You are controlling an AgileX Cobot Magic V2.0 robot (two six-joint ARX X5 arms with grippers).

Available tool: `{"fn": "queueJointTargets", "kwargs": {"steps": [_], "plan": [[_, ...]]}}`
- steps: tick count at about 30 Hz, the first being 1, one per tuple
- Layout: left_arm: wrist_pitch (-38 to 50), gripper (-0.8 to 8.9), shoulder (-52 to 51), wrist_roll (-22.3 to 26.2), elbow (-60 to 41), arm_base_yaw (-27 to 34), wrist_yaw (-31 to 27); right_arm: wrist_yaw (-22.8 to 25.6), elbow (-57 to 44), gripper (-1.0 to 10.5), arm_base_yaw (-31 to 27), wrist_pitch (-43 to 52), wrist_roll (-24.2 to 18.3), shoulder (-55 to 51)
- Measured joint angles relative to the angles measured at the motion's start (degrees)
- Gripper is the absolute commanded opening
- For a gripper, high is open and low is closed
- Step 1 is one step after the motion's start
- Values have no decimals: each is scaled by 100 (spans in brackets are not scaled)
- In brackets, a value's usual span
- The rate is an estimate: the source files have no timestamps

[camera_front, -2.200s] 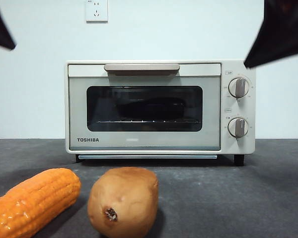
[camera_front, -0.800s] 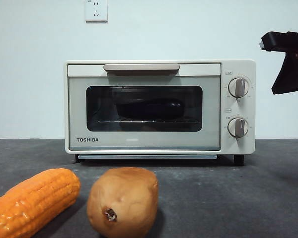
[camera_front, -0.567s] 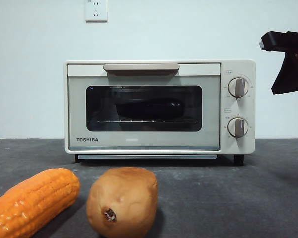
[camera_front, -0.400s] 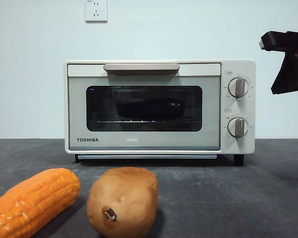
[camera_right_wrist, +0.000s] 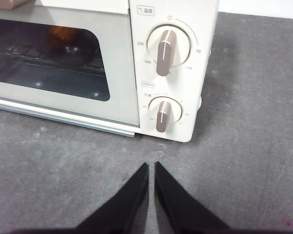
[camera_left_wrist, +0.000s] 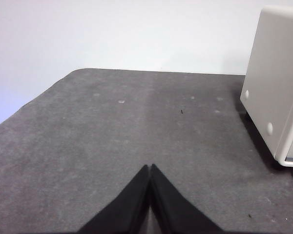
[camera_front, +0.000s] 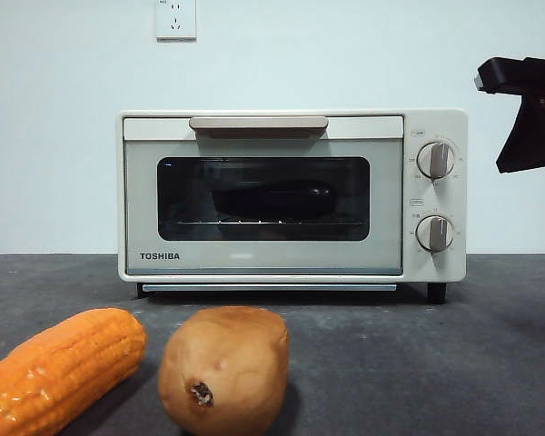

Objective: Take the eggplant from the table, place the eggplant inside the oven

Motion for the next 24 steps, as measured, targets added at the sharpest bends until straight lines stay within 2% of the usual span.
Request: {"fn": "queueJointTargets", "kwargs": {"steps": [11,15,18,24], "plan": [[28,4,0,0,0,0,0,20,-11,3,22,-114,0,-219],[35,4,0,0,0,0,0,149,-76,3,-20,-76,-9,-1283],[37,4,0,0,0,0,0,151,-256,3,-232,251,-188,-2188],[37,4,0,0,0,0,0,138,-885,3,-1318,643,-424,-3803]]}}
